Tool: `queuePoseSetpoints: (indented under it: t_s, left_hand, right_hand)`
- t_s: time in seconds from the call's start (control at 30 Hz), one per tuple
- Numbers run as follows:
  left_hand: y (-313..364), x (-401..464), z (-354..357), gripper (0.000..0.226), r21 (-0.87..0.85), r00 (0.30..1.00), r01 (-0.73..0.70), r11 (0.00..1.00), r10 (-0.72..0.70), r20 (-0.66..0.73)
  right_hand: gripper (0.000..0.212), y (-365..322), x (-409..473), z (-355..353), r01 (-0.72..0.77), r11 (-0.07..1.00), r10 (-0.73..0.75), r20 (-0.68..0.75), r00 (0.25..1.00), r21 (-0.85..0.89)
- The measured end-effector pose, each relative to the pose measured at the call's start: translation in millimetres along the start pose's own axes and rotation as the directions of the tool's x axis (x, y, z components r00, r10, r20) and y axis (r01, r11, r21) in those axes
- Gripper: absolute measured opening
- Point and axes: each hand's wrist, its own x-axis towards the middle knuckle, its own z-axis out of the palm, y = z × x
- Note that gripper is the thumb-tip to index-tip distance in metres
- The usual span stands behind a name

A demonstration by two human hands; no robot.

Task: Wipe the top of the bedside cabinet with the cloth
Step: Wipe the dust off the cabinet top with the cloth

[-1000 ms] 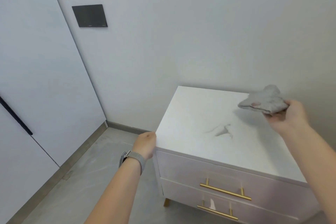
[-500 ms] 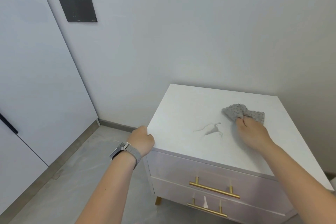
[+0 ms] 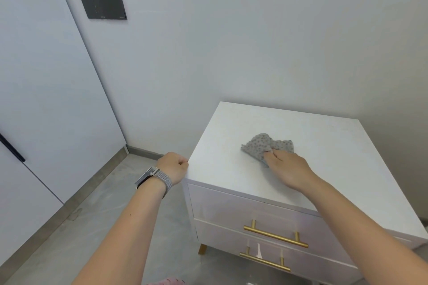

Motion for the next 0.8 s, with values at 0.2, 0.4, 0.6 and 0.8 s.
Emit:
queuePoseSetpoints:
  t_s: [0.2,0.4,0.6,0.8]
  left_hand:
    - [-4,4,0,0.037,0.017,1.0,-0.006,1.0,0.007,-0.024]
    - [-6,6,0,0.024,0.013,1.0,0.013,1.0,-0.013,-0.005]
    - [-5,7,0,0.022,0.051,1.0,-0.007,0.999,0.007,0.009]
    - [2,5,0,0.023,0.128,1.0,-0.026,0.991,0.028,-0.013]
  right_hand:
    - [0.037,-6,0,-3,-0.066,0.99,0.051,0.12,0.991,0.125]
    - [0.033,10,18,-25,-0.182,0.554,0.225,0.064,0.972,0.812]
    - [0.037,57,14,-75,-0.077,0.767,0.458,-0.461,0.76,0.637]
    - [0.05,91,-3,-49,-0.319,0.946,0.276,-0.375,0.885,-0.054]
